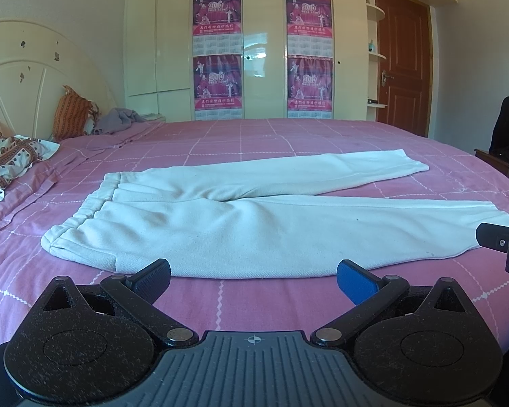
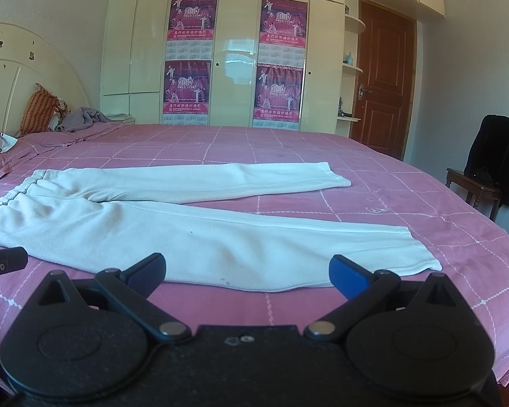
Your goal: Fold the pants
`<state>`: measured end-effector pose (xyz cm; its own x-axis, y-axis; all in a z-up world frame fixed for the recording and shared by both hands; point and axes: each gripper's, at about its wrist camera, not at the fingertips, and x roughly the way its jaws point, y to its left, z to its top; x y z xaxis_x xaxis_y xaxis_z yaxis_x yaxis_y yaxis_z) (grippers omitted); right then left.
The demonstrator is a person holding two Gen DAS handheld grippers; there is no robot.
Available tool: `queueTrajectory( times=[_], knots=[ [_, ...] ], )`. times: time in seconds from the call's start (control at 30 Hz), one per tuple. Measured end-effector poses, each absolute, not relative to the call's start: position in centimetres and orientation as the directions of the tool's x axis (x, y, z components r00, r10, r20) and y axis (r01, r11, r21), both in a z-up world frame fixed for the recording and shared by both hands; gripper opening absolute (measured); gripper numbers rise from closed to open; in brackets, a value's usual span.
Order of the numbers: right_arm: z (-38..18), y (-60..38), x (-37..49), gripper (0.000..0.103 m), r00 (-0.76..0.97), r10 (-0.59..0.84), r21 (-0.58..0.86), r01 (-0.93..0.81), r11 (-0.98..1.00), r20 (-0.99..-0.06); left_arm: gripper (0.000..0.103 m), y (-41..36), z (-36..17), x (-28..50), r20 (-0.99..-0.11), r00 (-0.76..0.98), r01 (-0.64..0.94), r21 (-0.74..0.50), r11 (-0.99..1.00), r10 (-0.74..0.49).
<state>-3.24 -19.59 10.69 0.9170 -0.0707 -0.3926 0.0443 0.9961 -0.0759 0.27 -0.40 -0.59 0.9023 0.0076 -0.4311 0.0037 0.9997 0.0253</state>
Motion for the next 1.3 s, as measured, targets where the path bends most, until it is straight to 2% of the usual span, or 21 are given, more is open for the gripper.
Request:
queueTrajectory(
  times=[1.0,1.13,1.3],
  knots=[
    [10.1,-18.7,-3.3,0.103,0.916,-0.07,-0.078,0.043,0.996,-0.395,0.103,0.1,-0.6,1.0,-0.465,0.885,-0.019,0.006,1.0,0.02],
    [10.6,-18.8,-2.8,0.103,0.914,-0.049,-0.074,0.021,0.997,-0.402,0.103,0.7,-0.1,1.8,-0.466,0.883,-0.053,0.017,0.998,0.055],
    [11.6,-19.1,-1.0,0.103,0.922,-0.009,-0.08,-0.023,0.997,-0.386,0.103,2.9,1.4,3.9,-0.442,0.895,-0.079,-0.026,0.997,0.059]
  ],
)
